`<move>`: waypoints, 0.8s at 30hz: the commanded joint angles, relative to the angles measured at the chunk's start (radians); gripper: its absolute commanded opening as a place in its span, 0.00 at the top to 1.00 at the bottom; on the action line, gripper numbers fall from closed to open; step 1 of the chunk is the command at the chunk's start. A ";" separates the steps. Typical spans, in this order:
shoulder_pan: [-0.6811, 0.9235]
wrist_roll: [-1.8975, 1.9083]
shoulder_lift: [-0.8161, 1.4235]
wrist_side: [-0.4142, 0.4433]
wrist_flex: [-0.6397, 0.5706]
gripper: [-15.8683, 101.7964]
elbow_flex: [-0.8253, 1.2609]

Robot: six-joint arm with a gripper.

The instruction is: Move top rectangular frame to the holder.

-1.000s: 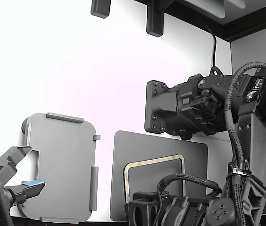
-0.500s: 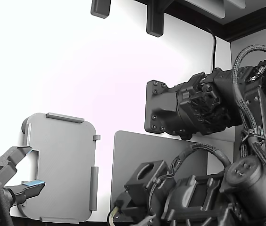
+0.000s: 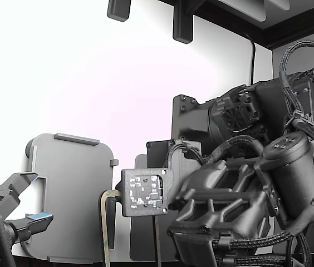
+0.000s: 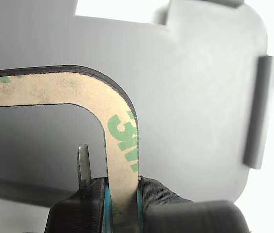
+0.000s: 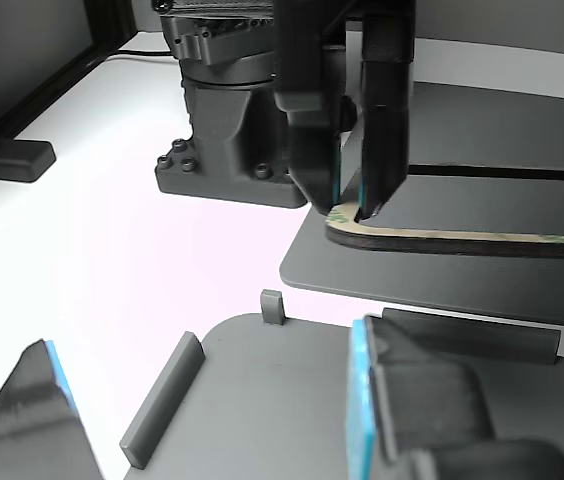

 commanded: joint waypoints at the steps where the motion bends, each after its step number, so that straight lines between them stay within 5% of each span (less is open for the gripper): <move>1: -0.034 0.018 0.034 -0.003 0.011 0.95 -0.023; 24: -0.247 -0.080 -0.132 -0.052 0.009 0.95 -0.133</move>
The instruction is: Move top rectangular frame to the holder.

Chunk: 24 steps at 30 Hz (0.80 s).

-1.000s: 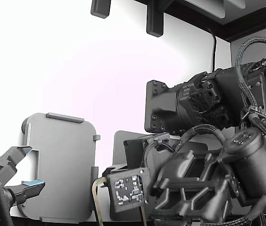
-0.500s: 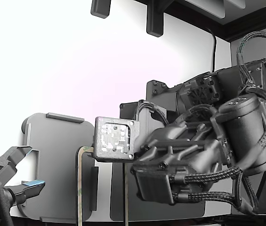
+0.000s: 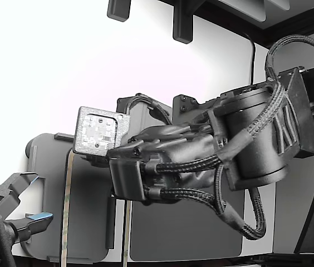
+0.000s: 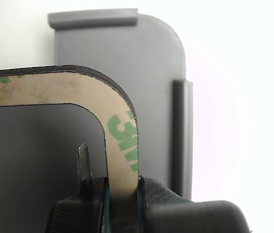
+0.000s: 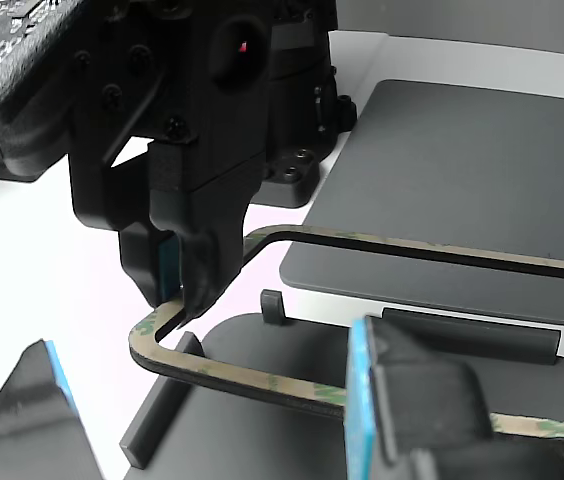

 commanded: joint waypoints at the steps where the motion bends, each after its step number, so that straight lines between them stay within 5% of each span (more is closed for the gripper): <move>1: -0.025 -0.011 -0.005 0.005 0.009 0.95 -0.055; 24: -0.080 -0.069 -0.133 -0.020 0.008 0.95 -0.132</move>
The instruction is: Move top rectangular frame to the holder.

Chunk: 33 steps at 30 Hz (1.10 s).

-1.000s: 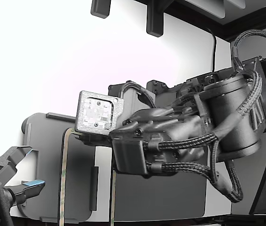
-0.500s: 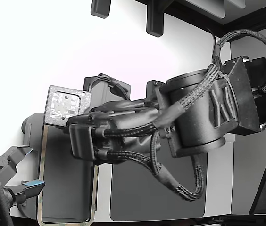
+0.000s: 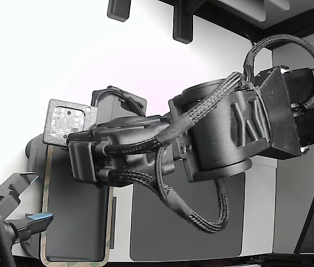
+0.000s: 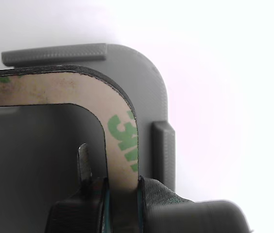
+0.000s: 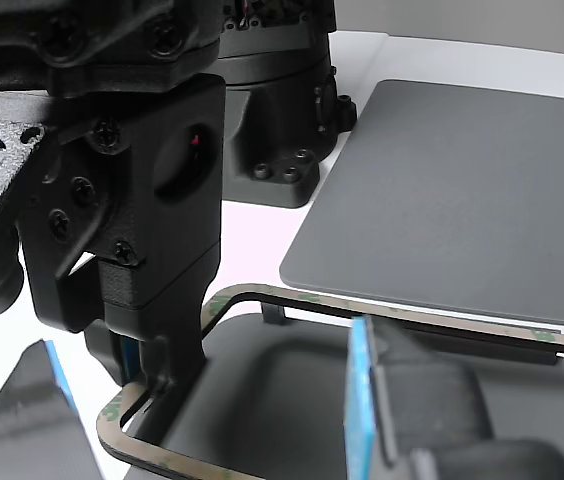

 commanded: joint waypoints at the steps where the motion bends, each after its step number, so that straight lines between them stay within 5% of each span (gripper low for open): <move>1: -0.017 -0.015 0.021 -0.003 0.008 0.95 -0.011; 33: -0.058 -0.071 -0.012 -0.035 -0.012 0.95 0.003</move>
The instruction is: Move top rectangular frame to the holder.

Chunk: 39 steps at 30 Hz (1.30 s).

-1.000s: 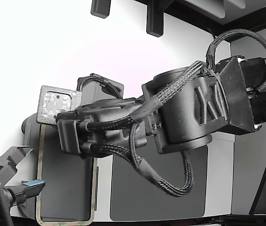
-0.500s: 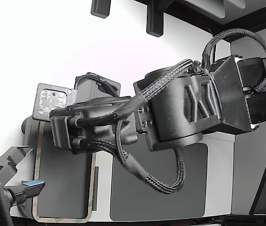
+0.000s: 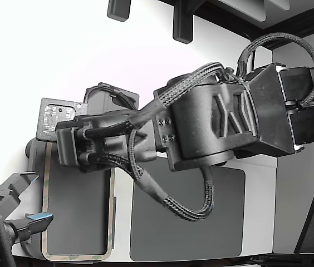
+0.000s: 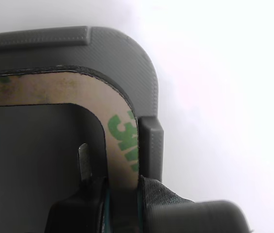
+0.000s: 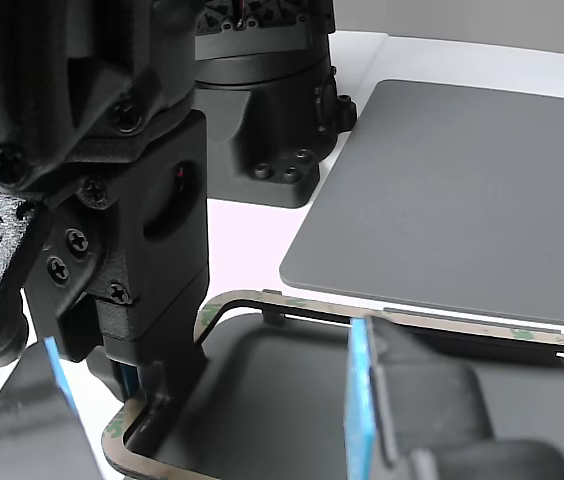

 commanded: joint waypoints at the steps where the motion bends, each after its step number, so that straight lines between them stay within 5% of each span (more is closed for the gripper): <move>1: -0.017 -0.009 0.021 -0.002 -0.006 0.95 -0.017; 39: -0.035 0.012 0.014 -0.026 -0.037 0.95 0.021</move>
